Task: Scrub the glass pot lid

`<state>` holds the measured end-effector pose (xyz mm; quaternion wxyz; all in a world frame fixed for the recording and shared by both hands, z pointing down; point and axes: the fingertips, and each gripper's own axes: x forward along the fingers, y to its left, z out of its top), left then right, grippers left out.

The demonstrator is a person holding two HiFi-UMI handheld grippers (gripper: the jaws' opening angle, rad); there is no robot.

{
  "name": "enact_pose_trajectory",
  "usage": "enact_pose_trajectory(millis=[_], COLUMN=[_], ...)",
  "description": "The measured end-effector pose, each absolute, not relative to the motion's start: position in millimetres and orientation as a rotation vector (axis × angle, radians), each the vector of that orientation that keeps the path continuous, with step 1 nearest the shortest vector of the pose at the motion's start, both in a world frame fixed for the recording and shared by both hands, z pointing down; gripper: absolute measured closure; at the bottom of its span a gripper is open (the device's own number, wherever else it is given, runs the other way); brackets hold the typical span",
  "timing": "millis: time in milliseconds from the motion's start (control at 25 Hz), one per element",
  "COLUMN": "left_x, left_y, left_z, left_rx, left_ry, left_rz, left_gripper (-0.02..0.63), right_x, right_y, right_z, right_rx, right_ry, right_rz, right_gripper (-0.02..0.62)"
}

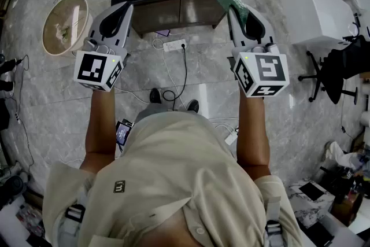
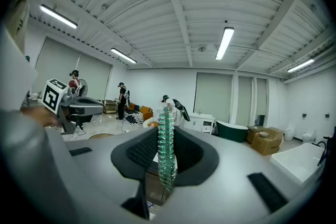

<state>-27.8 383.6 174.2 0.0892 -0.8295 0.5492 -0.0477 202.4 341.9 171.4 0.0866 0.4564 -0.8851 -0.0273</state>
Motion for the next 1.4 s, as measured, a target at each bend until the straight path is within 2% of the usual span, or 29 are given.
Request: enact_pose_trajectory(millis=[1400], left_x=[-97], left_y=[342], left_z=[200], left_rx=[-2.662], left_ry=[1.407], left_rz=[-0.035], left_gripper=[0.591], right_x=[119], right_y=[342], right_z=[172], right_rx=[1.524], right_ry=[-2.57], right_rz=[-0.025], right_gripper=[0.506])
